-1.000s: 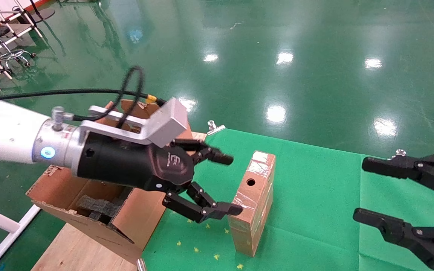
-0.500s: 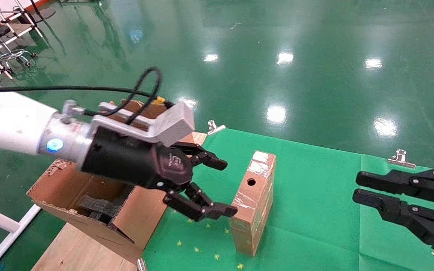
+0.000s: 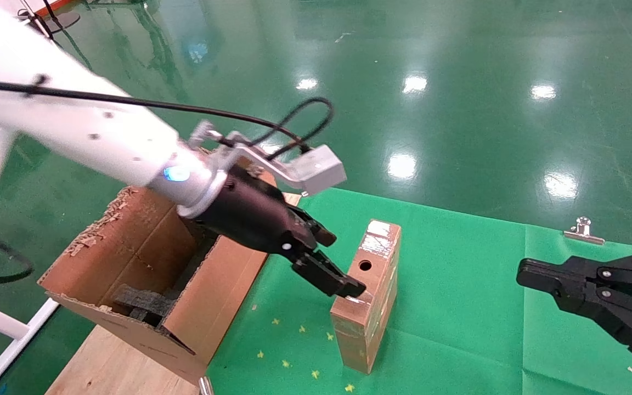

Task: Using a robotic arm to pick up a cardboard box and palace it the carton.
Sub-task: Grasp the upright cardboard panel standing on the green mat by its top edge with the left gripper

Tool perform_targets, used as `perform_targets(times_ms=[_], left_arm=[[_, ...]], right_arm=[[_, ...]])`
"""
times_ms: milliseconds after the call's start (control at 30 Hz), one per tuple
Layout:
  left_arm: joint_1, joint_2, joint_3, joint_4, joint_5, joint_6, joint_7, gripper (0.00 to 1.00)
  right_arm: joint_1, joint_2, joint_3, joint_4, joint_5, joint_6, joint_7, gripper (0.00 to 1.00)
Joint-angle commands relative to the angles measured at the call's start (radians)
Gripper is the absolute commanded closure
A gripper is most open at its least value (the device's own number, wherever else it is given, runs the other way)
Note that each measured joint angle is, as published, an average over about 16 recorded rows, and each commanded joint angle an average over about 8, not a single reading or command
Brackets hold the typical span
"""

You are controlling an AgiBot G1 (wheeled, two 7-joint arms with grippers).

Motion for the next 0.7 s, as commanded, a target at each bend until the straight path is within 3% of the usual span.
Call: perform_targets(times_ms=[33,333,700], left_arm=[[-0.024,0.030,0.038,0.009,0.027,0.001,-0.038,0.00],[-0.070,0.123,0.140,0.097,0.045,-0.008,-0.115,0.00],[-0.084,0.196,0.191,0.201,0.060,-0.029,-0.117,0.00]], right_arm=[[0.000,0.000,0.000,0.000,0.000,0.000,0.000,1.00],[0.000,0.000,0.000,0.000,0.000,0.000,0.000,1.00],[0.000,0.000,0.000,0.000,0.000,0.000,0.000,1.00]])
